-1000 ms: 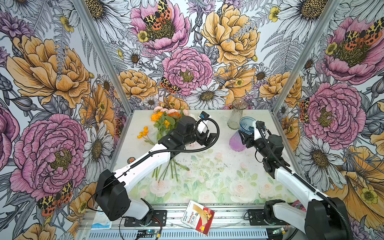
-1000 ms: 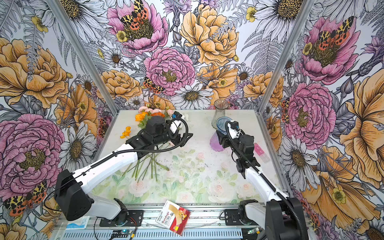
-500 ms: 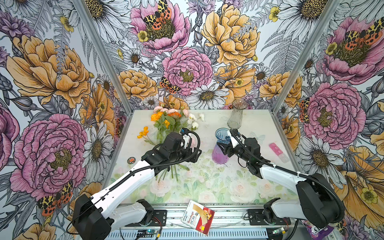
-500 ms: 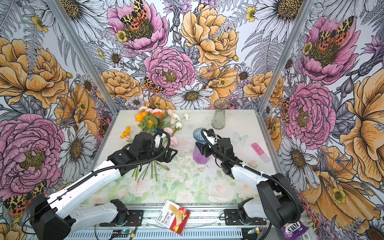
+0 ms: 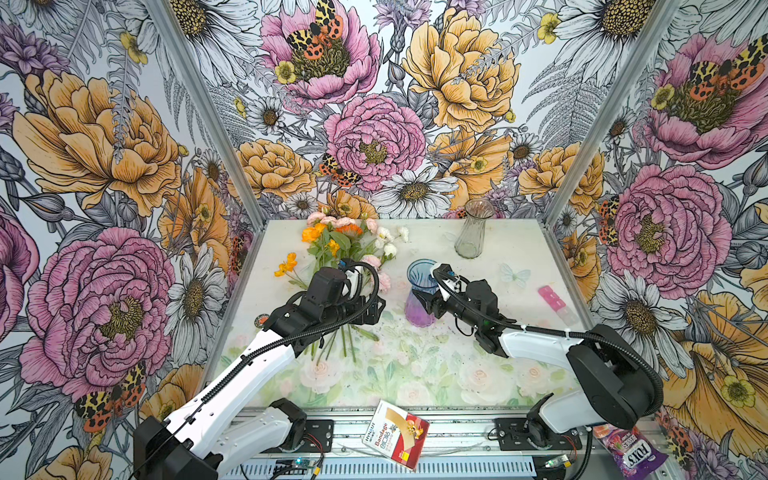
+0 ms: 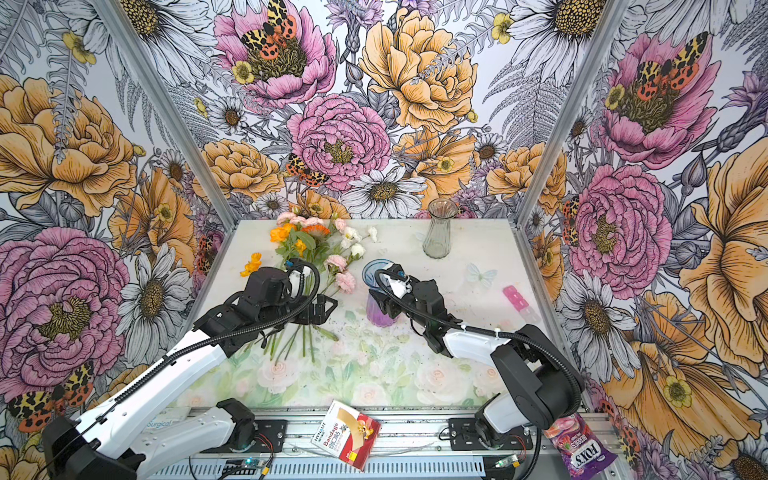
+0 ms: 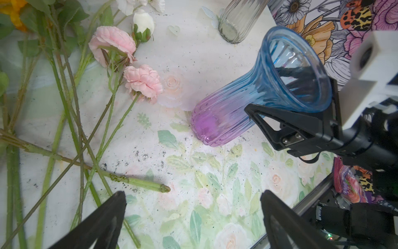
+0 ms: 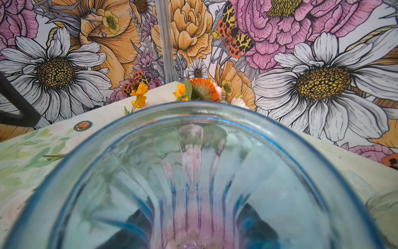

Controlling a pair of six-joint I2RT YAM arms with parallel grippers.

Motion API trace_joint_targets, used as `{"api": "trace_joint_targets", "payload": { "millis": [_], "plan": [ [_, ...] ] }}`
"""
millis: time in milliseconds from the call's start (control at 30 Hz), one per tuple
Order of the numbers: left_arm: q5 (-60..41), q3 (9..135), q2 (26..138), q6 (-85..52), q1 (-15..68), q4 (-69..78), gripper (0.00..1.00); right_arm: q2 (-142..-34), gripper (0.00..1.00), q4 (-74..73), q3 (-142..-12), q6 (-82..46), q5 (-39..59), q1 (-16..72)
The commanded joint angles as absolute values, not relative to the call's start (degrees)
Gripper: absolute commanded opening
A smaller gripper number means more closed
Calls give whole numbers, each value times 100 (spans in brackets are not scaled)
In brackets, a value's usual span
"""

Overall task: Arrange the flowers into the vase
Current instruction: 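Carry the vase toward the flowers and release it while the left gripper lowers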

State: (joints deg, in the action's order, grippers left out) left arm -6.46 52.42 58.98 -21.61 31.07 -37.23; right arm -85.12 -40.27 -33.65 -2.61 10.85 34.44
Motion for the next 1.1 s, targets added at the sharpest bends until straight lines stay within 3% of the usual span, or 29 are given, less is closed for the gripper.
{"api": "trace_joint_targets", "payload": {
  "millis": [0, 133, 333, 567, 733, 900, 1067],
  "plan": [
    [-762, 5264, 5950, -2295, 2932, -4002, 96, -8490, 34, -5119, -3586, -66, 881, 3507],
    [-773, 5343, 6035, -2241, 2714, -4144, 91, -8508, 42, -5098, -3560, -160, 738, 3516],
    [-80, 5473, 6342, -2333, 2610, -4188, 75, -8426, 65, -4930, -3500, -126, 779, 3517],
    [299, 5667, 6712, -2282, 2511, -4192, 73, -8315, 73, -4412, -3586, -18, 828, 3516],
    [247, 5770, 6810, -2142, 2452, -4181, 75, -8310, 99, -4185, -3647, -59, 917, 3517],
    [234, 5816, 6863, -1954, 2372, -4184, 84, -8264, 100, -4128, -3621, -160, 945, 3516],
    [334, 6041, 7241, -1785, 2165, -4191, 82, -7836, 100, -3439, -3467, -328, 731, 3520]
  ]
}}
